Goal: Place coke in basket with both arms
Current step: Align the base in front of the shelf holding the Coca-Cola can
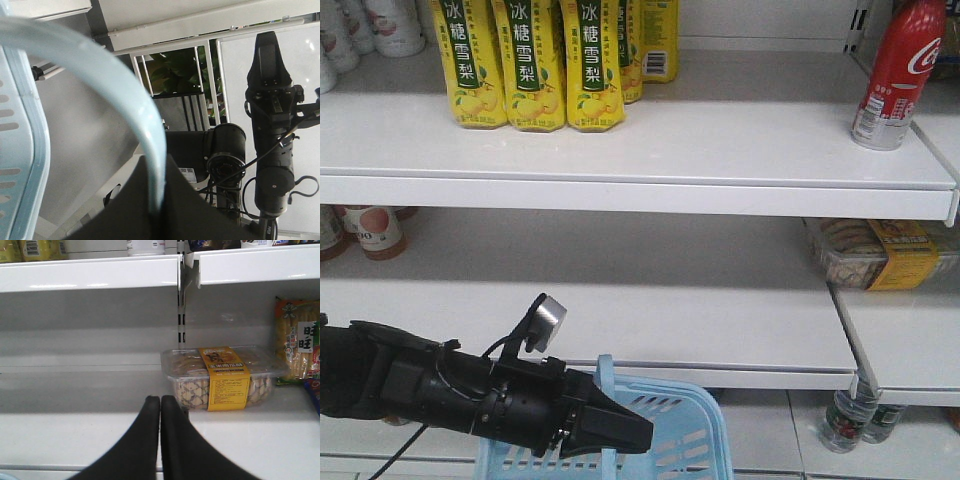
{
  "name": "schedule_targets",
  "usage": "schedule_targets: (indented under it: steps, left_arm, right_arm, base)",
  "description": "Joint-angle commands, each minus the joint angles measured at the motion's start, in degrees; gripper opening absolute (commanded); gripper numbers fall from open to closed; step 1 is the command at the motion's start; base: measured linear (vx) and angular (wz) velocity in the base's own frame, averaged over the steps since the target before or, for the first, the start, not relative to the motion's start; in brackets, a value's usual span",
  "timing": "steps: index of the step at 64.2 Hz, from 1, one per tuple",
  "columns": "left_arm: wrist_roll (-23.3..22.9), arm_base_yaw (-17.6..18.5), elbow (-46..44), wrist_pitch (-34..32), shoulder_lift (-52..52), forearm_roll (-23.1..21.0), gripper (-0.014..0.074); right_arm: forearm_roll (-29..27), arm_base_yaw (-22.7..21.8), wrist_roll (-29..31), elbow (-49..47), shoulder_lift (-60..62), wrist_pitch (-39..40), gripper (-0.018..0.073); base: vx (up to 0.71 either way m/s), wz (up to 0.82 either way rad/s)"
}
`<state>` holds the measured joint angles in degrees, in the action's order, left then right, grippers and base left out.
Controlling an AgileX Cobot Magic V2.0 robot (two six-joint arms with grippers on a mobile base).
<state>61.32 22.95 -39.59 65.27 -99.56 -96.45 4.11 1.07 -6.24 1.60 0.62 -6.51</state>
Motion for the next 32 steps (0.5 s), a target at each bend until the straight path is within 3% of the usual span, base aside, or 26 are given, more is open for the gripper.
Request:
schedule_targets:
  steps: [1,32]
  left_arm:
    - [0.1,0.2,-0.8,5.7,2.9,-5.8,-0.0006]
    - [0.1,0.2,-0.8,5.7,2.9,-5.8,-0.0006]
  right_arm:
    - [0.3,-0.3,0.3,0.5,0.7,4.1,-0.001]
    - [0.3,-0.3,0.3,0.5,0.7,4.1,-0.001]
  base:
    - [0.03,0.0]
    - [0.02,0.0]
